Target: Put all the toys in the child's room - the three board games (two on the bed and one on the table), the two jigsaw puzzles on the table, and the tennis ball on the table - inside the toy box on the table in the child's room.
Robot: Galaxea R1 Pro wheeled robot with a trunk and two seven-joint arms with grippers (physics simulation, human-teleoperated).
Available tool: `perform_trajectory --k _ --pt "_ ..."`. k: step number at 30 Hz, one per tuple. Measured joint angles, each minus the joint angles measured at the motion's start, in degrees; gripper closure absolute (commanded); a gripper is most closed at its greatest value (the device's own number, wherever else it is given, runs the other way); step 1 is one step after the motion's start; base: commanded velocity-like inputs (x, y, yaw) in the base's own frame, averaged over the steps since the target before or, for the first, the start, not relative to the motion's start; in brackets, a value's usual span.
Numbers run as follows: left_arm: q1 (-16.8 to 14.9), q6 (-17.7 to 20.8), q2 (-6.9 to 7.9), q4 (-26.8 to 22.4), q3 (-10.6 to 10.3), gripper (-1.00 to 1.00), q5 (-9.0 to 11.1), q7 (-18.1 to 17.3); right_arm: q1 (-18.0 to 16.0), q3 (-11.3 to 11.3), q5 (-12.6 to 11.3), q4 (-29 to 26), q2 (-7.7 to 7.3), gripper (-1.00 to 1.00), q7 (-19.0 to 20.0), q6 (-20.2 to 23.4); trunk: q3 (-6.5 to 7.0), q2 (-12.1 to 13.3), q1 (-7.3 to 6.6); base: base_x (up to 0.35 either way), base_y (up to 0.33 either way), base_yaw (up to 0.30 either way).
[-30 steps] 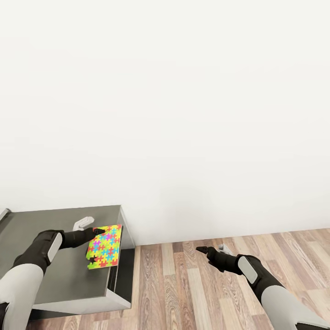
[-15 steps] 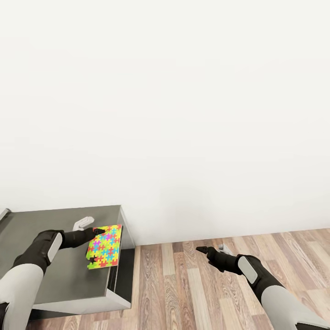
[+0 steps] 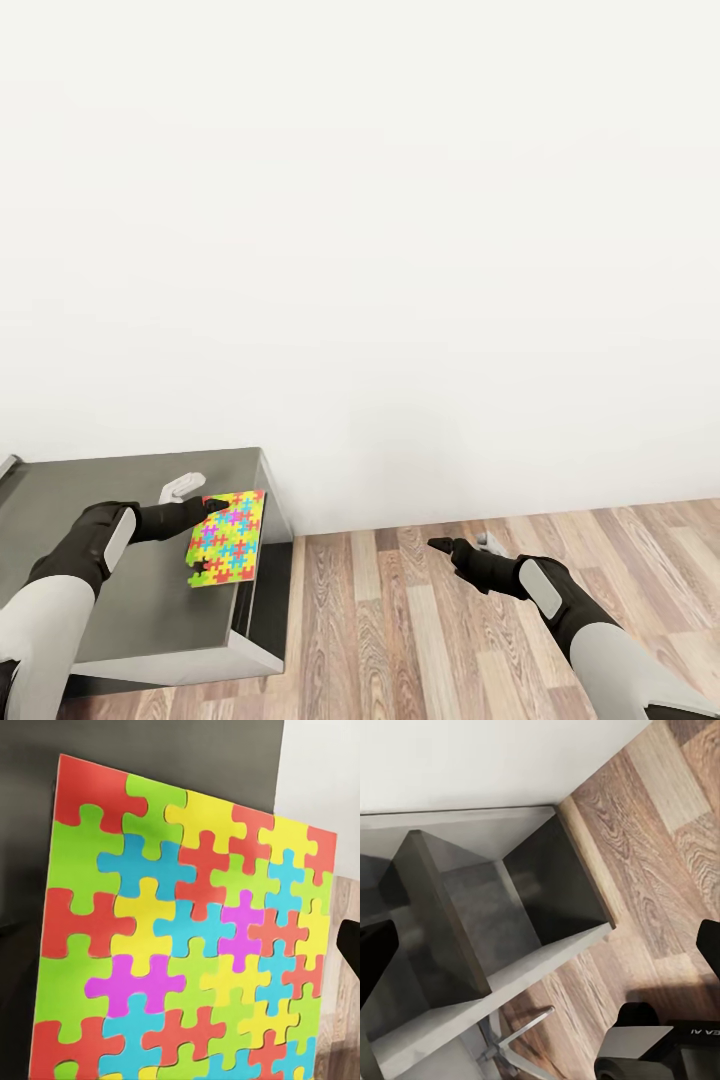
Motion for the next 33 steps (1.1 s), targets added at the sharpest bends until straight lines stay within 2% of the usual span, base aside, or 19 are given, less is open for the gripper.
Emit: perform_trajectory --k 33 --pt "0.0 0.0 0.05 0.0 0.01 -1.0 0.05 0.0 0.0 0.0 0.0 0.0 0.0 -1.0 0.0 -0.07 0.0 0.0 0.0 0.0 -0.026 0.0"
